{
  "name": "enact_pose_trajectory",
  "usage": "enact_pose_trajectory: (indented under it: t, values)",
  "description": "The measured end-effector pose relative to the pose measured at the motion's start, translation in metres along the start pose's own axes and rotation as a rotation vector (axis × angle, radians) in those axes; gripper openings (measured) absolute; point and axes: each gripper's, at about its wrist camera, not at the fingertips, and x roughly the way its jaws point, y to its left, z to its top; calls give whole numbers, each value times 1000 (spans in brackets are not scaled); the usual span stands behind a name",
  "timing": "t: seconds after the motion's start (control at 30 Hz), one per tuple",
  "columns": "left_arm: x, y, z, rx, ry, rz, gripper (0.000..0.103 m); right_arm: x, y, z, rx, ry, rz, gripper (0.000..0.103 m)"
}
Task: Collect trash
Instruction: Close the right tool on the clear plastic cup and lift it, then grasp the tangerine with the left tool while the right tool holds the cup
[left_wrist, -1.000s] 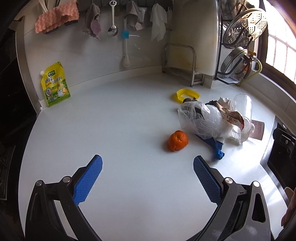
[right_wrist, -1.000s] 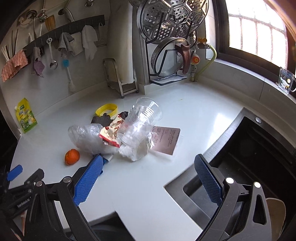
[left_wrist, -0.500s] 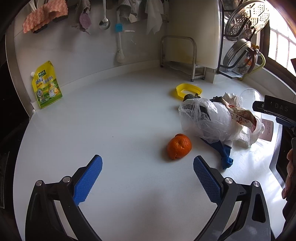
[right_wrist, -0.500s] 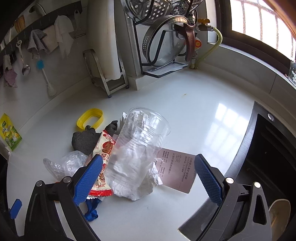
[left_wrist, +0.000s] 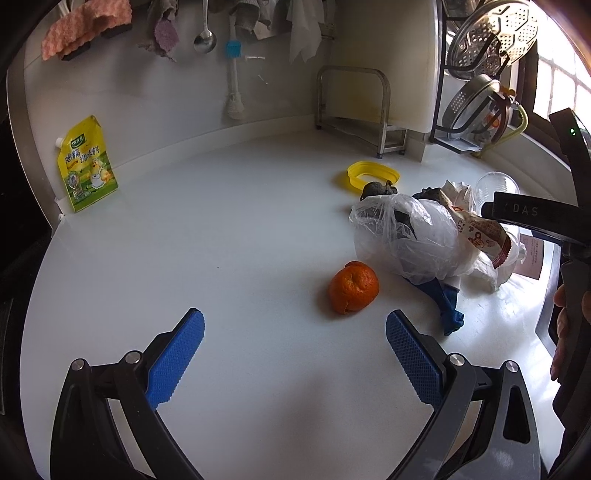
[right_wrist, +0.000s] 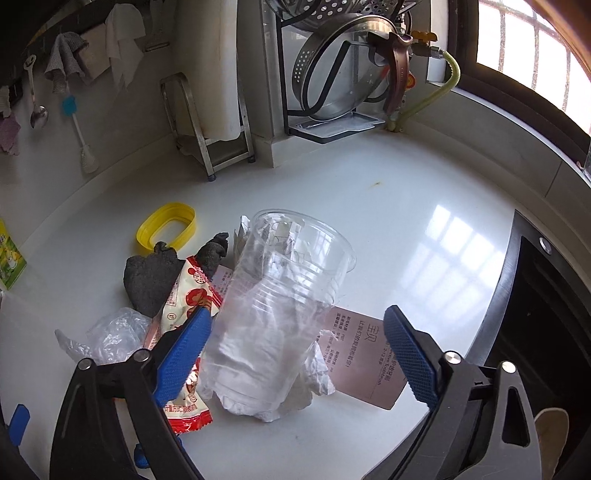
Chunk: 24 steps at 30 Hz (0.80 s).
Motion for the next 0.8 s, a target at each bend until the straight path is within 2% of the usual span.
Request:
enact_pose_trajectory:
  t: [0.03, 0.07, 0.23, 0.53, 0.8]
  values:
    - [0, 0, 0, -2, 0, -1, 97, 0, 0, 0, -6, 4, 6, 64]
    - [-1, 1, 1, -4, -1, -3, 97, 1, 0, -1, -8, 15, 16, 56]
    - [-2, 1, 2, -14, 0, -17, 97, -6, -2, -4, -20, -9, 73, 54]
    - [0, 3, 6, -17, 2, -42, 97, -48, -16, -17, -17, -98, 220, 54]
    - [14, -4, 7, -19, 39, -76, 97, -85, -48, -50, 7, -137, 247, 54]
